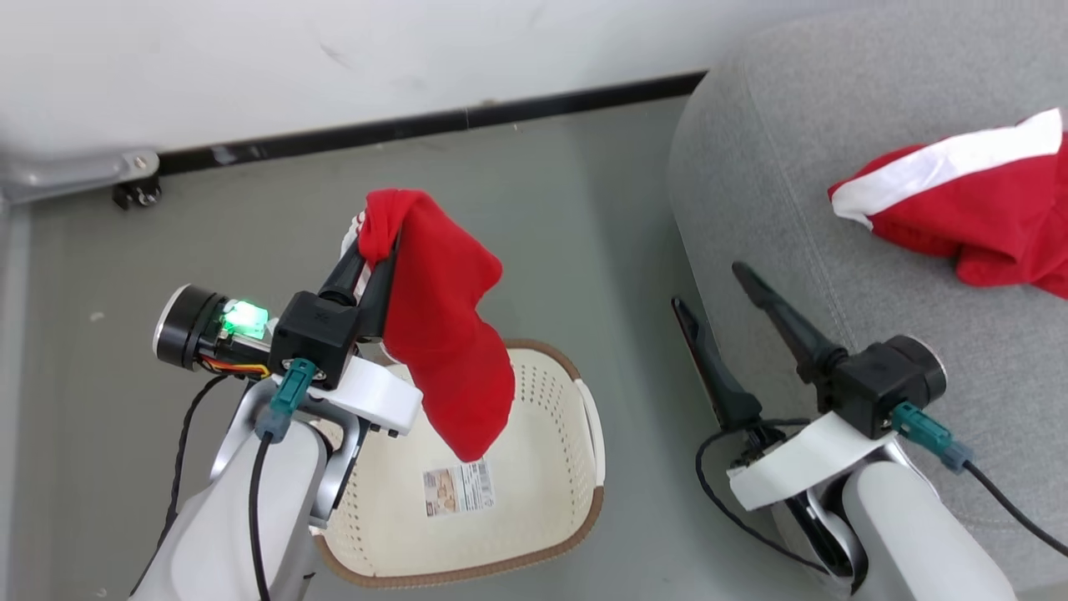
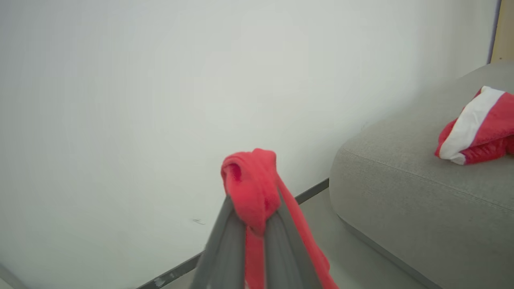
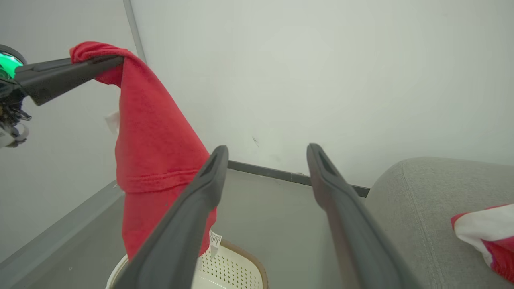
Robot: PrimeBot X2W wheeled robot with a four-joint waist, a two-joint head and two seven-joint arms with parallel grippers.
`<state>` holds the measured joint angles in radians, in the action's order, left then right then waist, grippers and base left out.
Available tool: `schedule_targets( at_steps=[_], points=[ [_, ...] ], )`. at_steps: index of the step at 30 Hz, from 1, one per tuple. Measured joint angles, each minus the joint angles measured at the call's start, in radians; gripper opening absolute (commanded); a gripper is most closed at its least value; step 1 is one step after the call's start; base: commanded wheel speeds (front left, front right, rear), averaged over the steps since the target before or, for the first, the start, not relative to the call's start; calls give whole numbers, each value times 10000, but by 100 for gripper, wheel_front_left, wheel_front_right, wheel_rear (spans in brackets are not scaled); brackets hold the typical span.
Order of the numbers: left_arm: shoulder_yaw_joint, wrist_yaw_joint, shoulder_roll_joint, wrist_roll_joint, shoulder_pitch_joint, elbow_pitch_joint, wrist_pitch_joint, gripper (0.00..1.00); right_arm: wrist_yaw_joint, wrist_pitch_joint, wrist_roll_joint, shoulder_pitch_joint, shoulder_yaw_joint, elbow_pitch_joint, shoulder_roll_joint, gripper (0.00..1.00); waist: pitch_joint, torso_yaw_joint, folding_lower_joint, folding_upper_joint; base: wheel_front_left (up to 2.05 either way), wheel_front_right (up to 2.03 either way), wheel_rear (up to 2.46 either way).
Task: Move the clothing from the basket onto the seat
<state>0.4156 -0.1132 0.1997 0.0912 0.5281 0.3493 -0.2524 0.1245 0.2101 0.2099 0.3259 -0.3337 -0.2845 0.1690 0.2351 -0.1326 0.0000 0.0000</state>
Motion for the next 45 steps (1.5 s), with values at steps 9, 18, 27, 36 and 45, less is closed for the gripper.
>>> schedule_targets(
  at_steps=[9,18,27,36,45],
  points=[
    [125,184,81,-56,-133,-765,-2,0,2,-439,518,-365,-696,13,422,100,-858,190,0,0,0,0,0],
    [228,518,52,123,-441,-1313,-2,0,2,-880,932,-767,-1145,217,1129,100,-1621,327,0,0,0,0,0],
    [330,1074,96,311,-662,-1657,-2,0,2,-1448,1045,-1014,-1680,562,1881,100,-2230,423,0,0,0,0,0],
    [499,1515,113,447,-770,-2046,-4,0,2,-2029,1172,-1011,-2424,1022,2732,100,-2644,462,0,0,0,0,0],
    [569,1676,148,539,-778,-2360,-31,0,2,-2291,1538,-796,-2811,1582,3237,100,-2702,506,0,0,0,0,0]
  ],
)
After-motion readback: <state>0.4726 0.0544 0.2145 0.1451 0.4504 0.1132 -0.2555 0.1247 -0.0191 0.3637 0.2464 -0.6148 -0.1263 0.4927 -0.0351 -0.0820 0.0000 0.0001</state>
